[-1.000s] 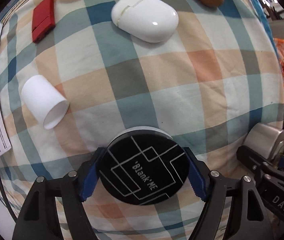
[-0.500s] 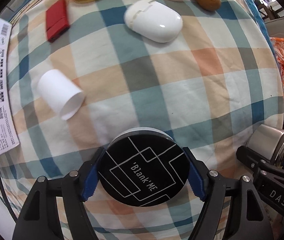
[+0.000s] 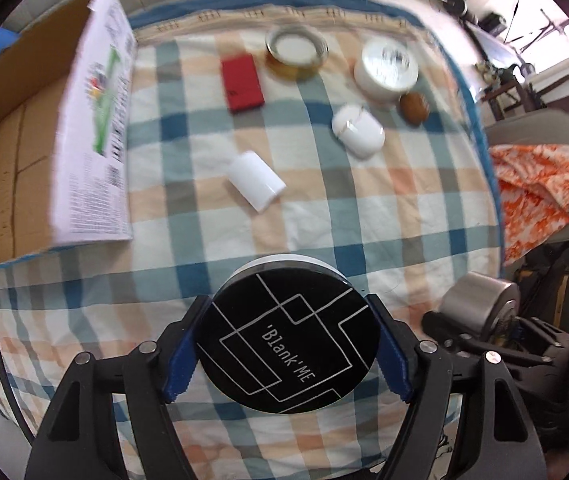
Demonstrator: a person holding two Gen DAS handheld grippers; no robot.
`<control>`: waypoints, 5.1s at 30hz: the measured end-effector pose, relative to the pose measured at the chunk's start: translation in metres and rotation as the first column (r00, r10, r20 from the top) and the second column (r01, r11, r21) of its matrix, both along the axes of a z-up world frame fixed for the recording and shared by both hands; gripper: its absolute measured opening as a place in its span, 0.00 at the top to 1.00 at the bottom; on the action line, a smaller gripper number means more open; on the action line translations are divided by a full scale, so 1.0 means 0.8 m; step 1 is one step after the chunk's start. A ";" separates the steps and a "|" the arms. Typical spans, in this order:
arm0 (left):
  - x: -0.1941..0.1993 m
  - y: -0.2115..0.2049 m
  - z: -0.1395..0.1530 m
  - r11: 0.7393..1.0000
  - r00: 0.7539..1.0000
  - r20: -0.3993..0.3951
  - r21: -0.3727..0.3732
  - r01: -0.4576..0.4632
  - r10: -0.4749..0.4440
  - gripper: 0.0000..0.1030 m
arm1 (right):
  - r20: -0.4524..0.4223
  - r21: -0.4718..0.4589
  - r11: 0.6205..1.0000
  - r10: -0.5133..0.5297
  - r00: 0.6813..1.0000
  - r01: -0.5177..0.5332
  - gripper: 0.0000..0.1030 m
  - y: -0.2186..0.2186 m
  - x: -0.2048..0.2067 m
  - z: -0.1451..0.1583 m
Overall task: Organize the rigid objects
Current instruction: 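Carry both tins into the cardboard box and open both tools, then lift both tools out of the box toward the remaining items, then grasp the gold-rimmed tape roll with the left tool while the right tool grasps the white cream jar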
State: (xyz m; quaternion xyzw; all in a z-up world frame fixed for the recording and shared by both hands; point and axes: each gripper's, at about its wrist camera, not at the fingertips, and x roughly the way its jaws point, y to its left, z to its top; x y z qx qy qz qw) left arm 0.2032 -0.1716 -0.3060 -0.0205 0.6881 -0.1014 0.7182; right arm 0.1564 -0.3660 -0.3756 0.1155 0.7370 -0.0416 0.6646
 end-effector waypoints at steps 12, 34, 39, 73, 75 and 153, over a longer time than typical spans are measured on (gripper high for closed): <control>0.048 0.138 0.119 0.998 0.980 0.192 -0.038 -0.053 0.059 0.28 | 0.186 0.062 0.986 0.142 0.972 -0.156 0.30 0.172 0.085 0.137; 0.219 0.393 0.022 0.983 0.980 0.076 -0.016 -0.185 0.186 0.28 | 0.142 0.005 0.957 0.287 0.947 -0.290 0.30 0.459 0.314 0.060; 0.243 0.408 -0.033 0.979 0.980 -0.013 -0.046 -0.197 0.197 0.28 | 0.107 -0.017 0.953 0.301 0.948 -0.301 0.29 0.471 0.341 0.008; 0.209 0.408 -0.021 0.978 0.977 -0.049 0.011 -0.206 0.206 0.07 | 0.047 -0.020 0.950 0.312 0.949 -0.311 0.00 0.488 0.313 0.015; 0.195 0.404 -0.004 0.978 0.977 -0.025 0.013 -0.210 0.210 0.07 | 0.066 -0.023 0.949 0.316 0.947 -0.315 0.00 0.482 0.291 0.032; 0.301 -0.067 -0.129 0.998 0.984 -0.165 -0.017 0.061 -0.063 0.07 | -0.039 -0.013 0.999 -0.044 0.998 0.044 0.32 -0.068 0.350 -0.077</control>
